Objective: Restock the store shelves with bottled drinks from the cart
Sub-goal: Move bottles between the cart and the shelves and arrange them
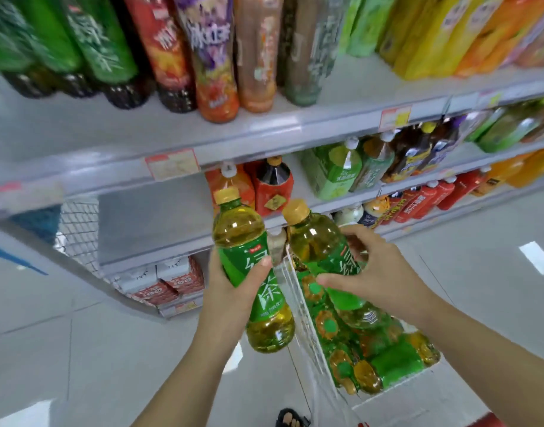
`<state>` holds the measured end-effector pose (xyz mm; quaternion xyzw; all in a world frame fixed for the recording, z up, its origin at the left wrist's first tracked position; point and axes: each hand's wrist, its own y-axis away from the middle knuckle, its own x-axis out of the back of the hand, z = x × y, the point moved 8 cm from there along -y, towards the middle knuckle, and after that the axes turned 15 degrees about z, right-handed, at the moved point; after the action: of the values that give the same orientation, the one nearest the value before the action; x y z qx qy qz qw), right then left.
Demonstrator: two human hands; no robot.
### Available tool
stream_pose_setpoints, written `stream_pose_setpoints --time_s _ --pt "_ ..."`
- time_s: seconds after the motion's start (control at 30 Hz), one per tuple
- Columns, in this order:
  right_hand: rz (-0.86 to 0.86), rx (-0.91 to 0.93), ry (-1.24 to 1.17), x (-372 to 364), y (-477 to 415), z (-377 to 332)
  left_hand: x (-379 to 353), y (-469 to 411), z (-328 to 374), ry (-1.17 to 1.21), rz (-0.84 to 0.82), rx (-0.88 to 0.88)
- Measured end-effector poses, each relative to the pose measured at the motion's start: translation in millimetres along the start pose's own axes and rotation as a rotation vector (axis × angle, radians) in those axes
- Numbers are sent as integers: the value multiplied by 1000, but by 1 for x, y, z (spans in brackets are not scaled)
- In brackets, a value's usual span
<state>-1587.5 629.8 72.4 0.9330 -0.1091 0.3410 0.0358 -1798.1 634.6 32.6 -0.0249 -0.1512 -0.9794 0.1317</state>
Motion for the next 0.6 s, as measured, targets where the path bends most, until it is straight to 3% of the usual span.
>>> stream_pose_setpoints --time_s 0.33,0.6 --pt "63 352 -270 -70 -21 -245 163 -43 150 -22 110 -421" --pt "167 426 -425 -133 -45 -317 229 -105 204 -79 196 -606"
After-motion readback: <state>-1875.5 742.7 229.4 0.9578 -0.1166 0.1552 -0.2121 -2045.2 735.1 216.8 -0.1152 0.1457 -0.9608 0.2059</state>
